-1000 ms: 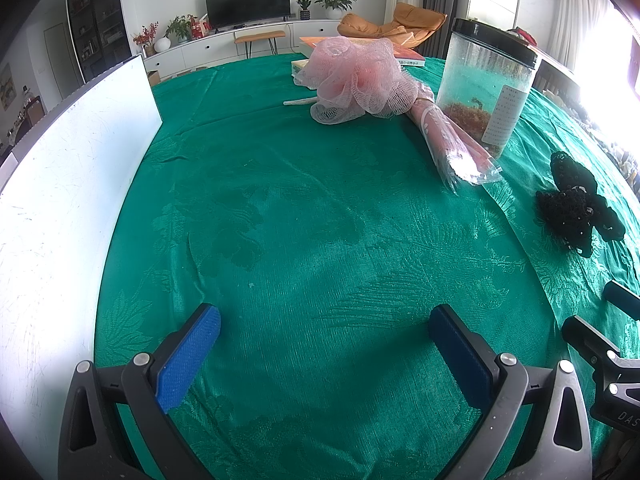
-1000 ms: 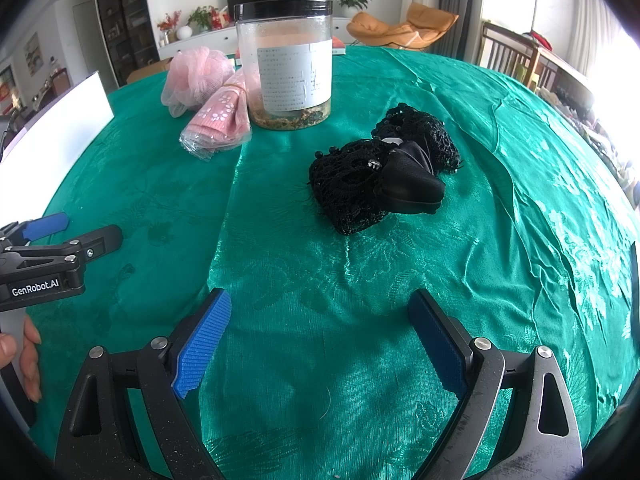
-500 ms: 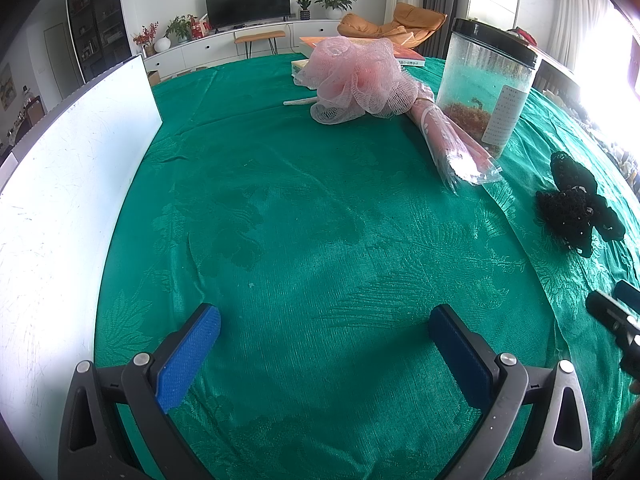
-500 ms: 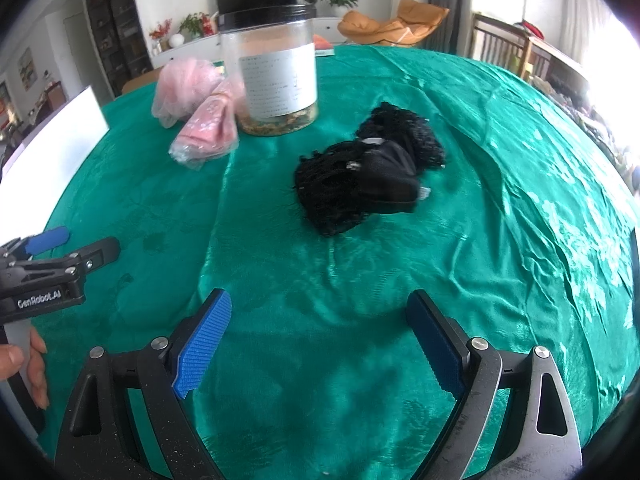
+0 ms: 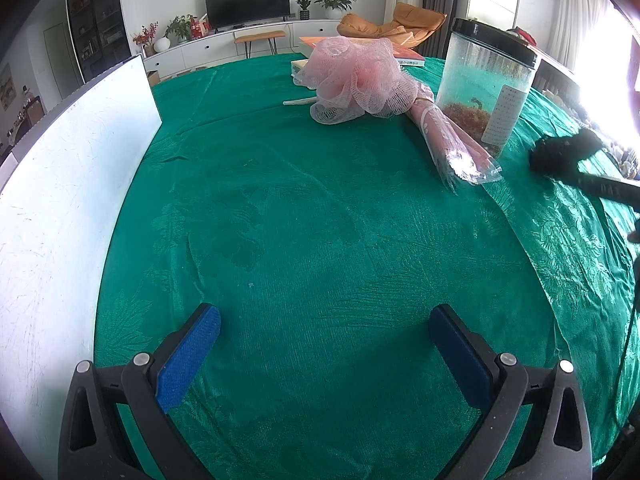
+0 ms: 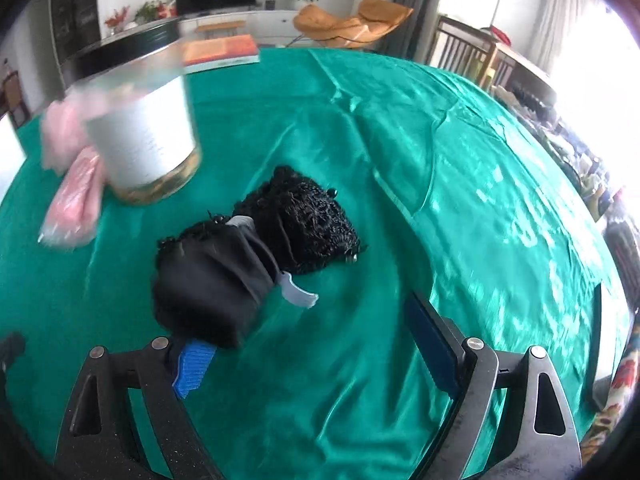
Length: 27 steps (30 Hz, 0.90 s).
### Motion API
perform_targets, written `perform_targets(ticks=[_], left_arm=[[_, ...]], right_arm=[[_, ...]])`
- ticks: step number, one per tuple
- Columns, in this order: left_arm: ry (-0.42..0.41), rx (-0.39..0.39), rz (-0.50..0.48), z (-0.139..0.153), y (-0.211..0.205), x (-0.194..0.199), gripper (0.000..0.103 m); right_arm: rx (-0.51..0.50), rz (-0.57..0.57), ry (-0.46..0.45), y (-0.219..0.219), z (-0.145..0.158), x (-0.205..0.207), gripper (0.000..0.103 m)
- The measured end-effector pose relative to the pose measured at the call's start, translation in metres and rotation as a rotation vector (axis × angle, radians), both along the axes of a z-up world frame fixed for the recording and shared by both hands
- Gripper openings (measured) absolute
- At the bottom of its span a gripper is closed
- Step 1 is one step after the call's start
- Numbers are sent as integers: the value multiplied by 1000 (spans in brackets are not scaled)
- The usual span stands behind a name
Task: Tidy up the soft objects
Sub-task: 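Grasp the black knit item with the right tool while the left tool grasps the pink sponge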
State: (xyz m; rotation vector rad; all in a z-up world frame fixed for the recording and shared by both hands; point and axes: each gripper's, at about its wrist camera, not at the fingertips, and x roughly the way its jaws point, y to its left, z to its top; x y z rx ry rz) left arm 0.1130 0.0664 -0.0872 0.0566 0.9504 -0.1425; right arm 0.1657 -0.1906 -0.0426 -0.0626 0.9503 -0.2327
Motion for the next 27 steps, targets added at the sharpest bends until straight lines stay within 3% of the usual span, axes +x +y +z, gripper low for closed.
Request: perform_targets(ticks=[4,9,12,13,16,18,22,25,27], left_arm=[[0,0,0,0,0,0,103],[2,0,2,0,0,0,103],[46,-5,3,3,-1,7,103],[69,-43,-6,6,0,14,103],[57,-239,-14,30,3,40,103],[22,-309,-8,52,0,66,103],[-9,-264,-5,75,-20,134,103],[56,-272,72,63,-20,184,103],[112,-318,132,48,-14,204,102]], right_arm=[[21,11,-47,-17,17,17,89],[157,25,-90,-5,14,-41,91],[151,59,-83,14,-1,-68,91],[145,69,-80,19,-5,-75,91],[168,86,-29,25,-18,-81,91],[163,91,-30,26,-18,-79,92],[166,91,-33,26,-20,-80,92],[188,89,-43,25,-19,-82,92],[281,69,-80,12,-14,-86,91]])
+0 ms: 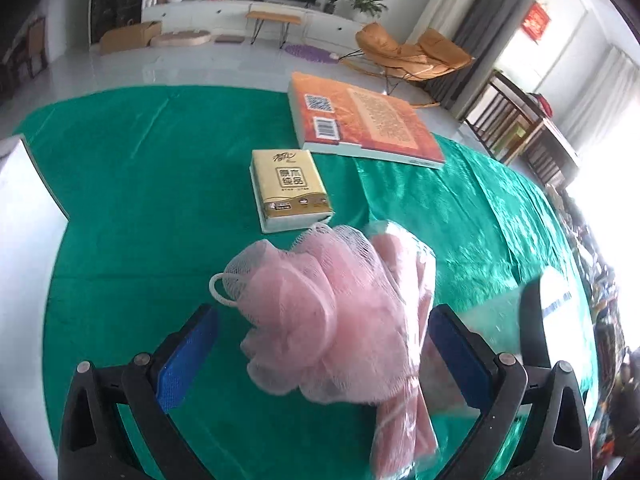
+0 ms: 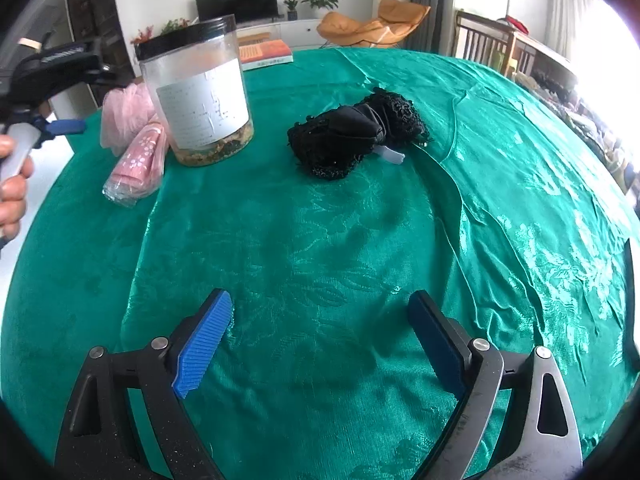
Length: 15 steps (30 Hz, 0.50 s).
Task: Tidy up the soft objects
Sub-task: 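Grasp the black knit item with the right tool while the left tool grasps the pink sponge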
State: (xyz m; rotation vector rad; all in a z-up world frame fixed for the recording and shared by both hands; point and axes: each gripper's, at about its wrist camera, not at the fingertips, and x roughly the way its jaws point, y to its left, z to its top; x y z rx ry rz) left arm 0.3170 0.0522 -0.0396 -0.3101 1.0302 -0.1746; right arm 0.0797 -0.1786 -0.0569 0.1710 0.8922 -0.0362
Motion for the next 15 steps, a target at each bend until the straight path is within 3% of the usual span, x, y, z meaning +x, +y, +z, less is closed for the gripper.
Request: perform_targets(ticks=[2,4,5,7,10,11,12,13,14,15], left_arm=[[48,-29,29,-16,6,12,97],[67,-39,19,-24,8,15,71],[62,-57,13,-26,11,12,52],[37,-93,15,-21,20,3,47],[1,-79,10,-2,33,-7,44],[-12,-72,6,4,39,-11,44],[-21,-67,3,10,45,-14,44],[-28,-66,0,17,51,-18,44],[-35,-67,-2,26,58,-23,44],[-43,-69,-4,33,63,-27,44]], right_arm=[[171,-58,-63,-29,10,-3,91],[308,-172,-103,-63,16,2,91],[352,-215,-100,-79,18,10,91],[414,-236,-63,-102,22,39,90],[453,-220,-26,-115,26,88,89],[476,-211,0,-115,24,104,79],[493,-197,36,-112,20,120,59],[472,-188,114,-106,12,136,51],[444,-188,194,-101,3,147,49],[460,-177,210,-98,0,153,47]])
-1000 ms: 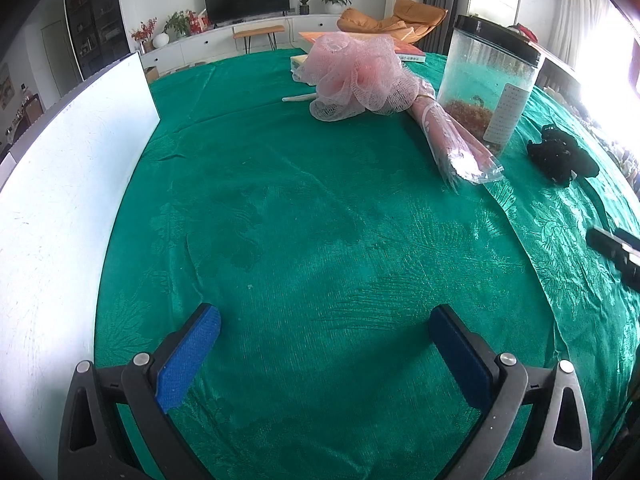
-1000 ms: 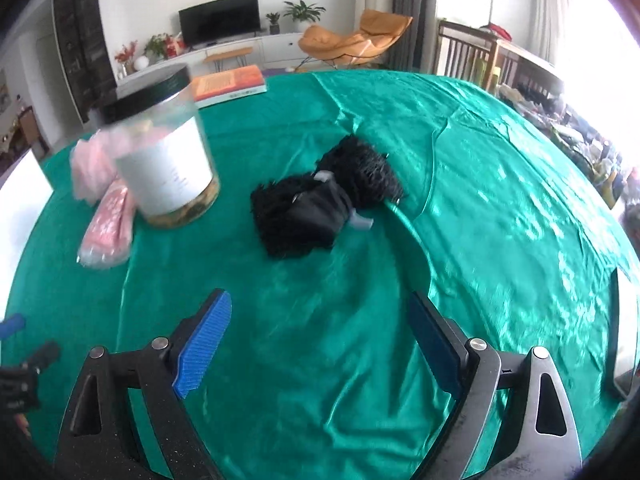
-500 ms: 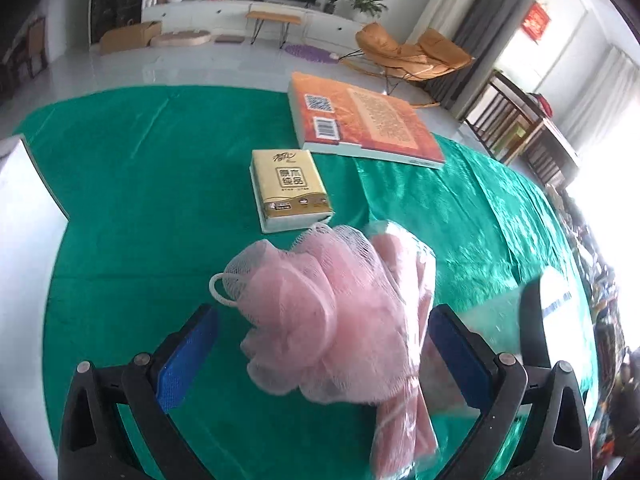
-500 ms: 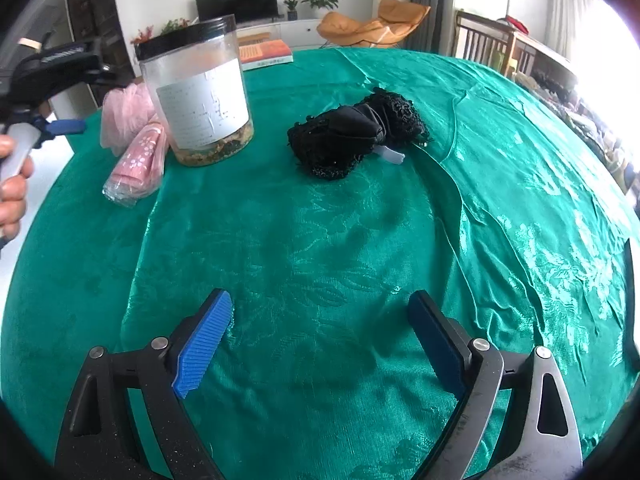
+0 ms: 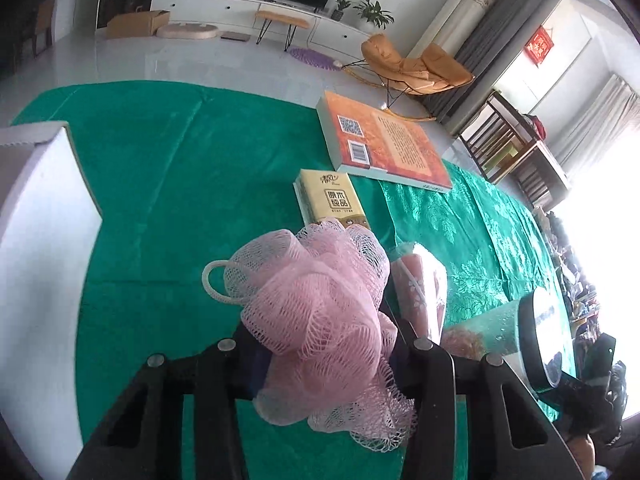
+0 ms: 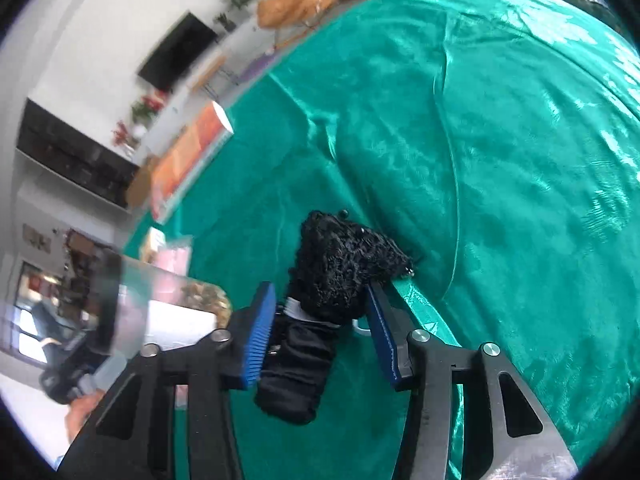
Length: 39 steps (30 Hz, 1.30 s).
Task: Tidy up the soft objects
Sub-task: 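Grasp the black knit item with the right tool while the left tool grasps the pink sponge, then carry both items over the white box and open both tools to drop them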
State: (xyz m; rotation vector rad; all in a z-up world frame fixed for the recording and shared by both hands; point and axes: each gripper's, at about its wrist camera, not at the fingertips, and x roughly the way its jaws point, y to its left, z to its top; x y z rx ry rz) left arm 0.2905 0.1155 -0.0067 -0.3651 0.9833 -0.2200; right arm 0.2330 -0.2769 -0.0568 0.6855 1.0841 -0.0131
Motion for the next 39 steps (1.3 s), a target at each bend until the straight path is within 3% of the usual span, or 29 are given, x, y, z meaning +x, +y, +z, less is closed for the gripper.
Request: perform_targets(ticks=[3,7,10,12,15,20,22,24,25,26,27,28,29,34,39], left_arm=[[-43,-10,-21,30,18,-17,44],[-121,-13,-49,71,51,-56,44],[-140,-24,-36,92,86,-93,44],[-149,-16,-6,101,116,-120,44],[-152,57,67,107,164,-164,44],[-95,119,228,91,249,-240,48],[-74,135,290,80,276,-267,56],[-44,177,355,68,296,-286,84],[-25,203,393,61,305,-293,91],[-12,217,425,55,312,-299,97],[-7,220,446,49,316,-304,97],[-7,220,463,45,317,-308,97],[-14,220,480,42,320,-311,97],[-92,223,474,47,294,-303,97],[-219,182,299,69,219,-283,97]], right_arm=[[-97,35,-8,7,23,13,32],[-252,73,-181,17,94,12,31],[-325,144,-298,47,151,-1,31],[-314,221,-359,79,183,-9,31],[-278,403,-434,155,217,-30,31],[-124,702,-504,300,242,-79,31],[-50,803,-502,354,242,-101,31],[3,886,-488,401,233,-122,32],[28,923,-479,422,224,-130,32],[48,957,-472,437,216,-139,37],[61,987,-460,449,208,-146,56],[59,1010,-443,455,200,-152,68],[44,1014,-445,455,193,-158,78],[-142,897,-501,406,157,-171,77],[-426,637,-422,306,82,-172,77]])
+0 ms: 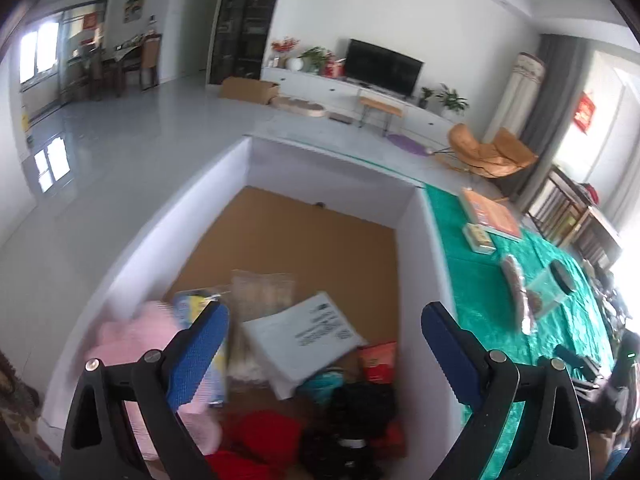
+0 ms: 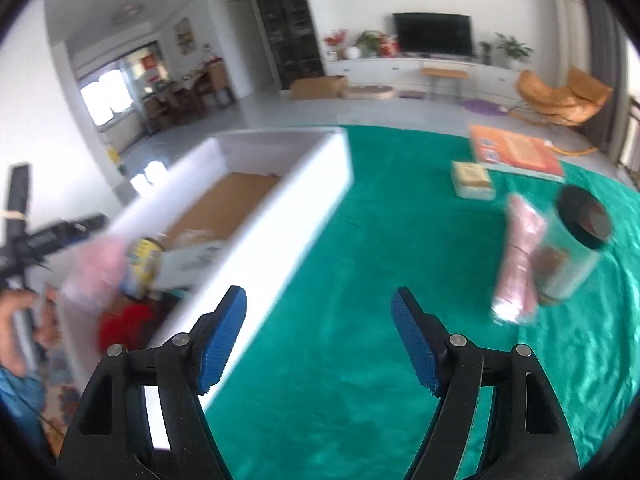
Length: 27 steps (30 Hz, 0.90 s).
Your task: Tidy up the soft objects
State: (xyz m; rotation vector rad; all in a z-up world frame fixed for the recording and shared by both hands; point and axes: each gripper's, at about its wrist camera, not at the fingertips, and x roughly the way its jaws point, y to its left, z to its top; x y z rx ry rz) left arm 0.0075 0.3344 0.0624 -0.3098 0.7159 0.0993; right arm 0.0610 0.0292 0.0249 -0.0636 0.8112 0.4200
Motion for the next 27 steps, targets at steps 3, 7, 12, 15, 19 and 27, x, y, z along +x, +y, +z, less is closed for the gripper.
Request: perform_targets(ticks=[3,7,12,15,19,27], left_arm=[[-31,-13,-164,4,-67,10,97],[-6,-66,-370,-7,-165,18,97],[97,-104,-500,-54,-259,35,97],[169,-38,-485,-87,-278,56,97],[208,50,-387,-116,-269,91,97],[224,195,-314,-147,-256,118,102]], right_arm=[[-133,-195,9,-60,-46,-8,77],[-213,-318,-43,-109,-59,-24,77],[-179,-388,-2,-124,-68,-9,77],[-163,-401,39,-128,-73,-6,77],[-86,-429,81,-139,-82,9,79],[-106,-418,91,-134,-84,11,84]])
